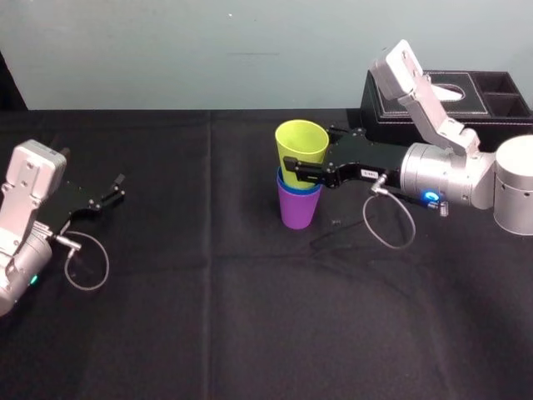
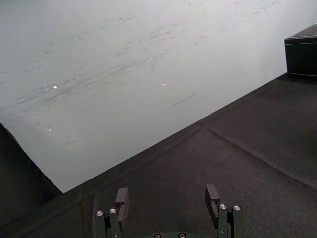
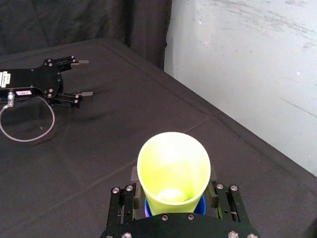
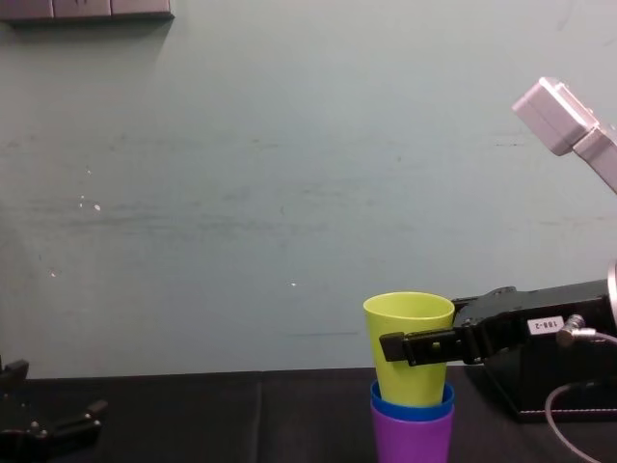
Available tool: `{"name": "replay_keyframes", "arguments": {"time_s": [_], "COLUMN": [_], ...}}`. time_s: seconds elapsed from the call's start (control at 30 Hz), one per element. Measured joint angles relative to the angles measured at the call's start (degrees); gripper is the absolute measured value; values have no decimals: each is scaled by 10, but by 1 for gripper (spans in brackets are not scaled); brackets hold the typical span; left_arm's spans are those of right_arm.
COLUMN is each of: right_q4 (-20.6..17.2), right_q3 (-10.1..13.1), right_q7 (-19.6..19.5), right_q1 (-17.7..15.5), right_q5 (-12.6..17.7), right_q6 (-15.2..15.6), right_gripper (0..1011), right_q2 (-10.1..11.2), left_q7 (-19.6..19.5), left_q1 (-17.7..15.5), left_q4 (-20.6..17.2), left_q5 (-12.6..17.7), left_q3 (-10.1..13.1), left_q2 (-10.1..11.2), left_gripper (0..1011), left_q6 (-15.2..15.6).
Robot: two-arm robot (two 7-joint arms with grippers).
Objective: Stack the three plastic cups sequentially using one hand.
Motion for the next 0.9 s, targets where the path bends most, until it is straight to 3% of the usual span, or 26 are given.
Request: {"name": "replay_keyframes", "arguments": {"time_s": [0.43, 0.77, 0.9], "right_q4": [-1, -2, -2], "right_q3": [0, 0, 0], "right_q7": [0, 0, 0], "right_q1": [0, 1, 1], "right_q5": [0, 0, 0], "right_q6": [1, 2, 2], "right_gripper": [743, 990, 1003], "right_q2": [1, 1, 1], "left_q7": [0, 0, 0], "left_q1": [0, 0, 0], "left_q4": [0, 0, 0], "left_q5": [0, 0, 0], "left_q3": [0, 0, 0], "left_q2": [0, 0, 0], "left_gripper": [1011, 1011, 1011], "left_q6": [0, 0, 0]}}
